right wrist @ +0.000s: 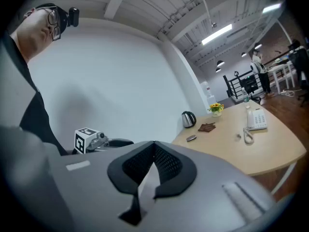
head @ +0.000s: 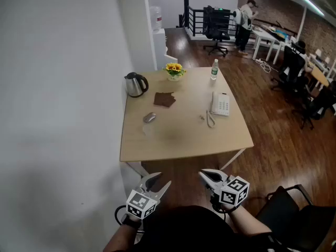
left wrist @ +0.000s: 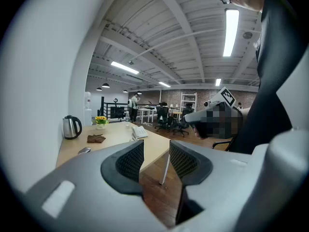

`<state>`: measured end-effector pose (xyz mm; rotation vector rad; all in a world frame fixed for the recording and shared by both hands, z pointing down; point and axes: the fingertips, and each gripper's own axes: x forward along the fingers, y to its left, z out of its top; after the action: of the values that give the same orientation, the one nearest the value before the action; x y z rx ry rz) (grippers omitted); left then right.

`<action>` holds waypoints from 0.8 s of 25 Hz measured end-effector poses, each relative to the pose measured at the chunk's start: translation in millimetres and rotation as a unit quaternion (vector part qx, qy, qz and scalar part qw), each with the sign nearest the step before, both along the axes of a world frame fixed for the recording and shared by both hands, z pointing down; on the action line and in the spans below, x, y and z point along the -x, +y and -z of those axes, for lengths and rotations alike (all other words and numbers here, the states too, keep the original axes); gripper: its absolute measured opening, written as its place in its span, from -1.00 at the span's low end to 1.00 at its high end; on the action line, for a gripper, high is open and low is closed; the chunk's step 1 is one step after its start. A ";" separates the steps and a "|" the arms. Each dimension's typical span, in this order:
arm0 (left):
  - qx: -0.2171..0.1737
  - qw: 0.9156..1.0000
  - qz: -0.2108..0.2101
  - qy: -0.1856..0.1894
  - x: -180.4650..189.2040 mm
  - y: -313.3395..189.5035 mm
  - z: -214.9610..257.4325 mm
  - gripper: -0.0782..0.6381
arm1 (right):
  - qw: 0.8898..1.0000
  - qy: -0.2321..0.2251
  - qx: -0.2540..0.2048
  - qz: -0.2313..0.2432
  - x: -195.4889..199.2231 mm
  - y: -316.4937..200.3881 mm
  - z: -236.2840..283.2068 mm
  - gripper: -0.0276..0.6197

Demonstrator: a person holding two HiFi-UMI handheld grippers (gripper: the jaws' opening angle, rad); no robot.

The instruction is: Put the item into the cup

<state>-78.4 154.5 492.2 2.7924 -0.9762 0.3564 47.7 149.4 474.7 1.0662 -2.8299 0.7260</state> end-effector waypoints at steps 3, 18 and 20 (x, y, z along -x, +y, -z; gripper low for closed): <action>-0.001 1.000 -0.001 0.001 8.8 -4.4 0.2 -0.33 | 1.000 0.000 -0.006 -0.003 8.2 -7.1 3.2 -0.89; 0.011 1.000 -0.003 -0.001 17.4 -49.7 -19.4 -0.33 | 1.000 0.012 -0.015 -0.022 -0.5 -66.5 -7.9 -0.89; 0.015 1.000 0.002 -0.005 13.8 -65.6 -23.4 -0.33 | 1.000 0.013 -0.020 -0.016 -5.5 -87.9 -8.5 -0.89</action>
<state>-92.2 88.9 515.6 2.7650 -0.9704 0.3807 53.1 61.5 483.2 1.1200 -2.8231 0.6558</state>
